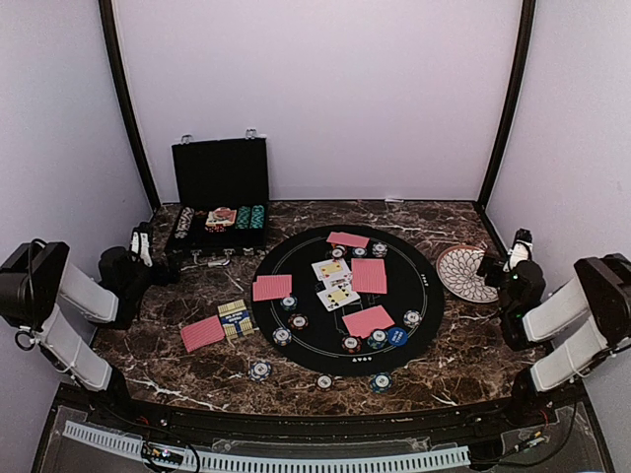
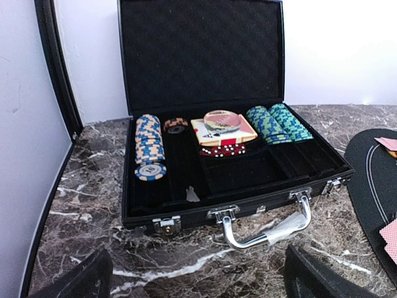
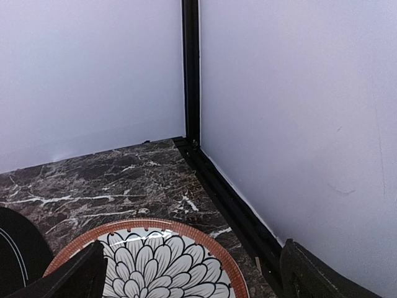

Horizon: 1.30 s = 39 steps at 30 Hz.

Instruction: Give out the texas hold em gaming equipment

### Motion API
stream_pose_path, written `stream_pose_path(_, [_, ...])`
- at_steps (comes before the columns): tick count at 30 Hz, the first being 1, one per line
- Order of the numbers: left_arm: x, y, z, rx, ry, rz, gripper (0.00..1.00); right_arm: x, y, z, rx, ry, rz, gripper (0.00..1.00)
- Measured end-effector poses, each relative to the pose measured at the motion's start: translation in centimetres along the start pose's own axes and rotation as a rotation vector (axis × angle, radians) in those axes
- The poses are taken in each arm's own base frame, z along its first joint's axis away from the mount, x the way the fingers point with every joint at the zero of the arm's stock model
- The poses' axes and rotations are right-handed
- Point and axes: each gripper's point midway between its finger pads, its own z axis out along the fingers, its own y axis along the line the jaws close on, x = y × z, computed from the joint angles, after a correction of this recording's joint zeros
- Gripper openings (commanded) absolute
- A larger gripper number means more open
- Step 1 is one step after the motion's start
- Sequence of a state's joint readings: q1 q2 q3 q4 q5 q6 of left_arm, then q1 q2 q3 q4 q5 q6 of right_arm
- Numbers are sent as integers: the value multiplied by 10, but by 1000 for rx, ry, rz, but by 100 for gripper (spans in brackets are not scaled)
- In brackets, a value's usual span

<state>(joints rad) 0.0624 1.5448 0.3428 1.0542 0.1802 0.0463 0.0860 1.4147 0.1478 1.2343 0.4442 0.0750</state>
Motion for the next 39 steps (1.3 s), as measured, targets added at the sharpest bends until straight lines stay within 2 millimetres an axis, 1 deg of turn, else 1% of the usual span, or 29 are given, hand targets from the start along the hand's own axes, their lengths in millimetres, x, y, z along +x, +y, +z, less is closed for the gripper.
stream_pose_path(1, [-1,0,-6,-9,-35,8,99,2,2,1,-9,0,-6,98])
stream_pose_path(2, [0,-1,-8,-10,-40,9,99,5,4,2,-22,1,-14,98])
stream_pose_path(4, [12,1,-16,-32,-28,6,99,11,11,4,-56,3,-32,98])
stream_pose_path(6, [15,3,-17,-47,-28,5,99,18,16,4,-86,22,-56,98])
stream_pose_path(10, [6,7,-15,-63,-54,10,99,12,15,10,-78,8,-49,98])
stream_pose_path(12, [2,6,-13,-62,-62,14,99,7,10,18,-59,5,-24,98])
stream_pose_path(15, [0,5,-12,-60,-69,23,99,3,2,24,-39,-1,2,99])
stream_pose_path(20, [-1,2,-11,-53,-69,33,99,6,1,24,-41,12,15,98])
stream_pose_path(39, [-1,2,-11,-53,-70,36,99,8,2,24,-45,19,16,98])
